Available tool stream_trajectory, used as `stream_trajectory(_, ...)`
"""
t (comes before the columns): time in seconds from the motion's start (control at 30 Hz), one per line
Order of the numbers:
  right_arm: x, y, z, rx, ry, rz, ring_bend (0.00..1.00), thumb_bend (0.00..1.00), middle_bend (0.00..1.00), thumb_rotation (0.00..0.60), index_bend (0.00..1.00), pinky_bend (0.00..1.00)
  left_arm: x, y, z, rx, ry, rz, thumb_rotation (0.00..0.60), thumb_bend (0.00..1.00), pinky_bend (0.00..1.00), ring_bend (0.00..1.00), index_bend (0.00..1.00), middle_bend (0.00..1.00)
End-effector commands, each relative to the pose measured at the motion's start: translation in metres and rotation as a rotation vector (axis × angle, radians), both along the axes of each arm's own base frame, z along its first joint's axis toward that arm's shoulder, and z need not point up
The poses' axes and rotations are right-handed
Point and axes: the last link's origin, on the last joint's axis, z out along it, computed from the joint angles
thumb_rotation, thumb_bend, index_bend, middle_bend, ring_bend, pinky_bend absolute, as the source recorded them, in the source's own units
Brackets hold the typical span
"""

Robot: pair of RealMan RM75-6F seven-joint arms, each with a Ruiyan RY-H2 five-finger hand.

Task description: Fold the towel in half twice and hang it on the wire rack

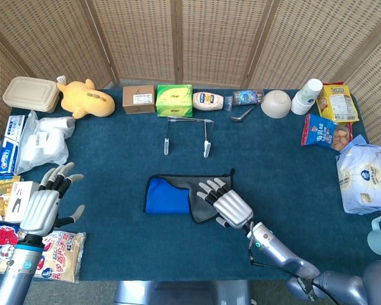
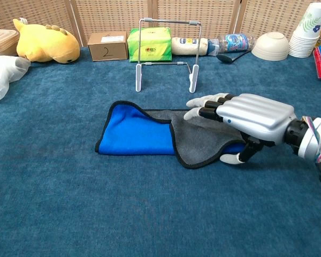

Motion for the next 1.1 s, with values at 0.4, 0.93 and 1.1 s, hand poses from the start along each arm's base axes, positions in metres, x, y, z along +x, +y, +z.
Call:
stream_trajectory(0.4,0.012,-0.002,-0.011,0.029,-0.027,0.037,0.00,0.24,0.04,0.600,0.12,0.00,-0.002,-0.002,0.003,0.004,-0.007,0.006,0.600,0.41,0.00,0.00,0.21,0.06)
stream_trajectory(0.93,0.029,-0.010,-0.016,0.022,-0.074,0.021,0.00,0.23,0.05,0.600,0.15,0.00,-0.006,-0.002,0.003,0.004,-0.009,0.012,0.600,0.41,0.00,0.00,0.20,0.06)
stream_trajectory(1.1,0.024,-0.011,-0.012,0.020,-0.111,-0.017,0.00,0.24,0.07,0.600,0.27,0.00,-0.005,-0.002,0.003,0.005,-0.009,0.013,0.600,0.41,0.00,0.00,0.20,0.06)
